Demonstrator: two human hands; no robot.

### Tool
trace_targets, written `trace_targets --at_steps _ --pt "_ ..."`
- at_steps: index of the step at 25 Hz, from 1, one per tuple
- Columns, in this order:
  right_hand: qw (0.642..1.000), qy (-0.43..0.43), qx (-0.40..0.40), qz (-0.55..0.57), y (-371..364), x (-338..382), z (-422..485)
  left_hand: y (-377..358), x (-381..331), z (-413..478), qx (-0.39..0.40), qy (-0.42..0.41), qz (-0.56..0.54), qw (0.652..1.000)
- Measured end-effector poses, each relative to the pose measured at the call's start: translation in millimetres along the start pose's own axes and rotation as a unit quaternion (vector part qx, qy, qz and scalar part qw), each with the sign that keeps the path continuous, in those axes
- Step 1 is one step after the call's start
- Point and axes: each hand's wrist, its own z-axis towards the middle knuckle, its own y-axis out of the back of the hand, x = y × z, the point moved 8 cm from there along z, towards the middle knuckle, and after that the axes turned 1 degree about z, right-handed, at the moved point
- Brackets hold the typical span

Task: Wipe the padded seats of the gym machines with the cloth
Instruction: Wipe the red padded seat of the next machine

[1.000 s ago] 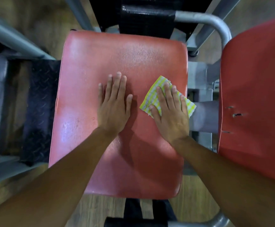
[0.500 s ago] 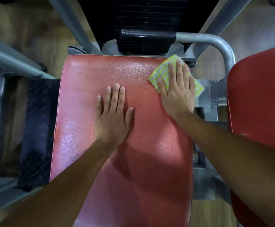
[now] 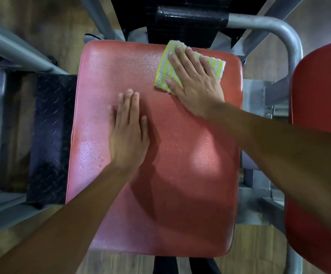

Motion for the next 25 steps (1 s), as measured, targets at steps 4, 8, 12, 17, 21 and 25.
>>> trace_targets --at_steps 4,8,12,17,21,25 --pt "0.999 0.037 -0.021 -0.009 -5 25 -26 8 23 -55 0.021 0.012 0.038 0.999" --pt "0.998 0.055 -0.025 -0.010 -18 50 -61 5 33 -80 0.034 0.038 0.067 0.996" --pt "0.998 0.066 -0.025 -0.008 -28 69 -92 0 37 -81 0.027 0.033 0.086 0.995" --pt "0.997 0.076 -0.018 -0.014 -34 84 -127 -1 39 -82 0.014 0.019 0.094 0.995" --pt "0.997 0.076 0.004 -0.010 -41 95 -158 -1 39 -83 0.008 0.015 0.099 0.995" --pt "0.997 0.068 0.028 -0.012 -48 105 -186 -2 39 -83 0.008 0.015 0.097 0.995"
